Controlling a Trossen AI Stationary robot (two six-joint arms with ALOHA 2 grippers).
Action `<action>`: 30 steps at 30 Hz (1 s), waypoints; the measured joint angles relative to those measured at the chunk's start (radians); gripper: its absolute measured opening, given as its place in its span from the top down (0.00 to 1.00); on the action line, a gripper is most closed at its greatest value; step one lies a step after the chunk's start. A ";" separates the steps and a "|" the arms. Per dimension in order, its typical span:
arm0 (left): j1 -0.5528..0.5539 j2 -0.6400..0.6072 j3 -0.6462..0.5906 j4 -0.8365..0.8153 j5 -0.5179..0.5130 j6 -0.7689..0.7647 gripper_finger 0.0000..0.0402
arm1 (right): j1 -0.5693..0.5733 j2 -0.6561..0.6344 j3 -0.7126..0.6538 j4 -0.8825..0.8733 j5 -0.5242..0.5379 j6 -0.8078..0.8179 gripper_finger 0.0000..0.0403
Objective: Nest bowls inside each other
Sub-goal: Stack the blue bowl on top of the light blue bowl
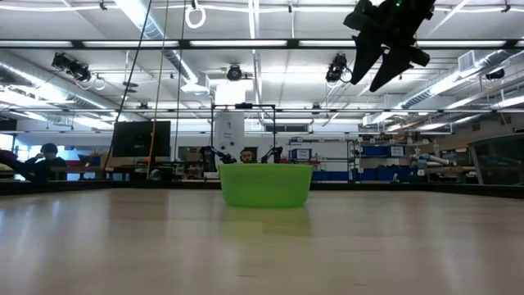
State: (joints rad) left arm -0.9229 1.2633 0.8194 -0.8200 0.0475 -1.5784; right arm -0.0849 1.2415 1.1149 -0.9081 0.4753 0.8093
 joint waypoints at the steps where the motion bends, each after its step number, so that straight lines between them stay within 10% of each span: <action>1: 0.000 0.000 -0.001 -0.013 -0.013 0.000 0.96 | 0.000 0.000 0.000 0.000 -0.003 0.000 0.37; 10: 0.001 0.000 -0.001 -0.056 -0.159 -0.005 0.80 | -0.042 0.011 0.000 0.082 -0.070 -0.034 0.37; 20: 0.001 0.000 0.011 -0.094 -0.007 -0.136 0.37 | -0.046 0.186 0.000 0.255 -0.279 -0.069 0.37; 30: 0.001 -0.001 0.171 -0.327 -0.025 -0.192 0.30 | 0.018 0.401 0.000 0.375 -0.427 -0.069 0.37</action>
State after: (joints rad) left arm -0.9218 1.2625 0.9900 -1.1469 0.0222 -1.7706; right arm -0.0671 1.6422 1.1149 -0.5329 0.0486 0.7406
